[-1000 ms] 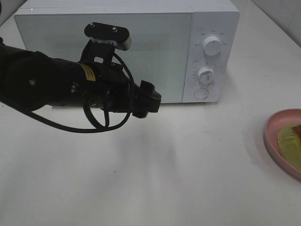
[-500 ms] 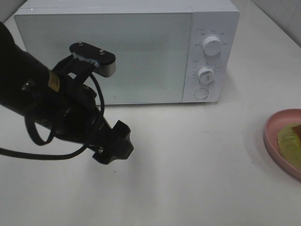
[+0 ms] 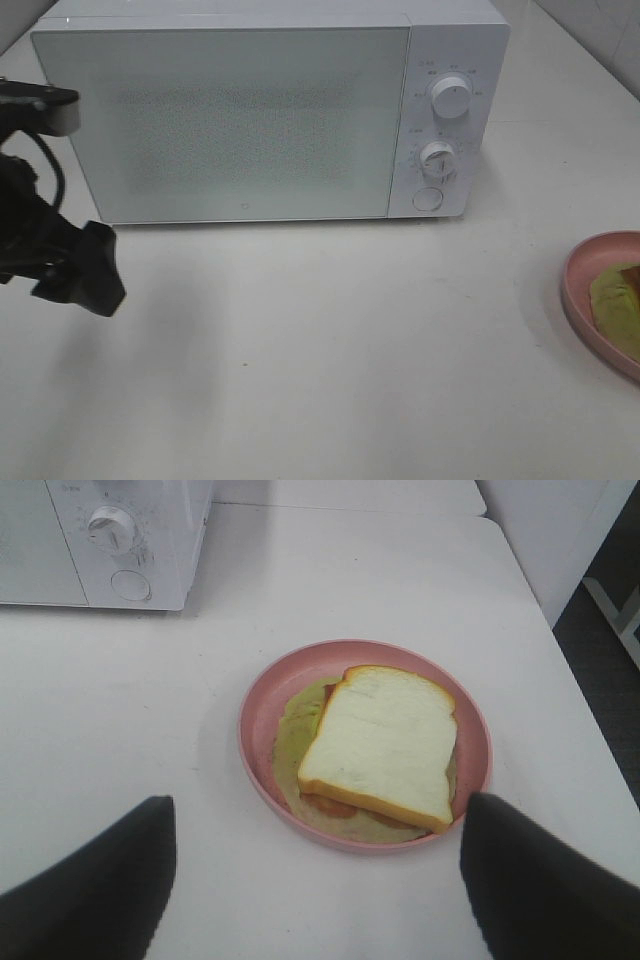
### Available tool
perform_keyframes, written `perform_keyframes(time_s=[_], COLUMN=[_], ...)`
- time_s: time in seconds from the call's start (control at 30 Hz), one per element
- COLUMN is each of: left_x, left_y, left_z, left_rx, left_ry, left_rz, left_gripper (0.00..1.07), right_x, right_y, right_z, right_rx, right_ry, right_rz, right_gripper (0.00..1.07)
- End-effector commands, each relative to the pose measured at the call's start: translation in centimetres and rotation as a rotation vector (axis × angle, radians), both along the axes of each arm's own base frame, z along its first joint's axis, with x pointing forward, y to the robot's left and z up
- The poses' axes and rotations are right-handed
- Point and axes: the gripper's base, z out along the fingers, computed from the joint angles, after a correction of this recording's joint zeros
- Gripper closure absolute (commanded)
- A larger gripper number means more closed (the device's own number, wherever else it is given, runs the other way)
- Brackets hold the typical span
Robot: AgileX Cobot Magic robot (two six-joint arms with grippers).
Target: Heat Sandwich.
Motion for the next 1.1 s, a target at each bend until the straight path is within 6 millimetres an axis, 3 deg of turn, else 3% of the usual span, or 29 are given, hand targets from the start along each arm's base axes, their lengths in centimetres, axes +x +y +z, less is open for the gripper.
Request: perform_keyframes(time_s=[0.03, 0.07, 0.1, 0.23, 0.4, 0.63, 0.87, 1.1], left_x=[-0.1, -0.2, -0.2, -1.0, -2.3, -4.2, -8.2, -11.3], left_y=[3.0, 4.7, 4.7, 8.7, 11.1, 11.3, 11.0, 10.8], left_z=[0.4, 0.6, 0.6, 1.6, 3.0, 3.9, 2.4, 2.1], left_rx=[0.012, 0.008, 0.008, -0.024, -0.054, -0.046, -0.044, -0.04], left_ry=[0.014, 0.022, 0.022, 0.037, 0.021, 0.007, -0.015, -0.097], left_rz=[0.074, 0.122, 0.122, 0.282, 0.403, 0.406, 0.406, 0.401], left_gripper=[0.08, 0.08, 0.08, 0.08, 0.08, 0.08, 0.08, 0.08], right_x=[-0.4, -0.4, -0.4, -0.4, -0.4, -0.4, -0.4, -0.4], right_y=[0.0, 0.0, 0.0, 0.0, 0.0, 0.0, 0.0, 0.0], right_z=[0.0, 0.0, 0.0, 0.0, 0.0, 0.0, 0.0, 0.0], right_rx=[-0.003, -0.003, -0.003, -0.003, -0.003, -0.003, -0.003, -0.003], right_ry=[-0.03, -0.03, -0.03, -0.03, -0.03, -0.03, -0.03, -0.03], right_rz=[-0.002, -0.002, -0.002, -0.002, -0.002, -0.002, -0.002, -0.002], right_gripper=[0.32, 0.32, 0.32, 0.32, 0.32, 0.32, 0.32, 0.32])
